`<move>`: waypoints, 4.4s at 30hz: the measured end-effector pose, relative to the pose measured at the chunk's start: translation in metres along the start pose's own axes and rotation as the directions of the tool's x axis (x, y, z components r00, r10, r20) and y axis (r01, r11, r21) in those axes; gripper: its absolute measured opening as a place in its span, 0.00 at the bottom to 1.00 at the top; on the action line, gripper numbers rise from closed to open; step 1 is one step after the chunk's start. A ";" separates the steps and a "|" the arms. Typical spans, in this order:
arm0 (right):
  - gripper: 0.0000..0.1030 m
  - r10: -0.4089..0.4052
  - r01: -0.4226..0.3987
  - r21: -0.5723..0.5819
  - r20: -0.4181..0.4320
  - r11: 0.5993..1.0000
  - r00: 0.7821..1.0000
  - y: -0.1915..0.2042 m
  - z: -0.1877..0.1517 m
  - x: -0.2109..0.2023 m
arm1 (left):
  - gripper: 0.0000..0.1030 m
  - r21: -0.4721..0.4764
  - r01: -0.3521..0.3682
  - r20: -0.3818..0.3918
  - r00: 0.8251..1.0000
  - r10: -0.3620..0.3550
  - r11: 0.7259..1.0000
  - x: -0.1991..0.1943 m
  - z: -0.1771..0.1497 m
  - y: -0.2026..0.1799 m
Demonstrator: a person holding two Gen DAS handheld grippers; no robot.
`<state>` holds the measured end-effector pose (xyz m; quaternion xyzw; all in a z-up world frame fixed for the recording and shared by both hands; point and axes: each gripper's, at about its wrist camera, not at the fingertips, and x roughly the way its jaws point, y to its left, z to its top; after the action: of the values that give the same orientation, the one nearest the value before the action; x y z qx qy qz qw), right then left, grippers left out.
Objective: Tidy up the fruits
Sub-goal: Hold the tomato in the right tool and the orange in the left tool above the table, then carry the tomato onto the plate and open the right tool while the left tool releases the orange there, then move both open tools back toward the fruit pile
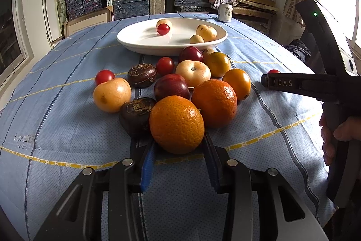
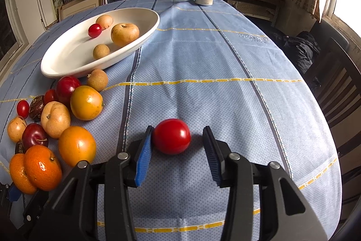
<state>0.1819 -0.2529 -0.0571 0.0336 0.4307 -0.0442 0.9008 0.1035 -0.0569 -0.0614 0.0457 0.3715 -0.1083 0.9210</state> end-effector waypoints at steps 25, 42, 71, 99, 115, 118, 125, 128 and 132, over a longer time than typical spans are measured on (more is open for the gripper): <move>0.29 -0.060 0.061 -0.038 0.019 0.997 0.998 0.010 -0.001 -0.003 | 0.41 0.004 0.009 -0.001 1.000 -0.009 1.000 0.000 0.000 -0.002; 0.29 -0.030 0.030 -0.014 0.013 0.999 0.999 0.007 0.000 -0.002 | 0.37 -0.081 0.128 0.014 0.992 -0.128 0.988 -0.001 0.002 0.017; 0.29 -0.049 0.050 -0.062 0.016 0.997 0.999 0.019 0.000 -0.002 | 0.40 -0.083 0.156 -0.011 0.987 -0.157 0.984 -0.012 0.004 0.021; 0.29 0.273 -0.253 -0.149 0.132 0.956 0.953 0.070 0.148 -0.011 | 0.40 -0.084 -0.071 0.077 0.994 0.077 0.994 0.056 0.207 0.112; 0.89 0.224 -0.210 -0.120 0.121 0.970 0.967 0.097 0.170 0.040 | 0.97 -0.101 -0.073 0.107 0.991 0.084 0.992 0.085 0.226 0.135; 0.90 0.183 -0.165 -0.134 0.142 0.977 0.973 0.093 0.163 0.027 | 0.97 -0.108 -0.094 0.118 0.987 0.107 0.990 0.073 0.220 0.135; 0.96 0.186 -0.165 -0.134 0.155 0.977 0.970 0.076 0.119 -0.005 | 0.97 -0.127 -0.074 0.107 0.990 0.088 0.989 0.033 0.178 0.134; 0.96 0.199 -0.184 -0.118 0.129 0.976 0.971 0.070 0.091 -0.008 | 0.97 -0.123 -0.073 0.078 0.994 0.083 0.990 0.021 0.149 0.132; 0.96 0.199 -0.194 -0.071 0.077 0.978 0.977 0.059 0.052 -0.006 | 0.97 -0.081 -0.074 0.034 0.996 0.077 0.994 0.006 0.112 0.124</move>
<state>0.2244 -0.1991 -0.0182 0.0455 0.3885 0.0574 0.9185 0.2122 0.0442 0.0158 0.0211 0.3561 -0.0593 0.9323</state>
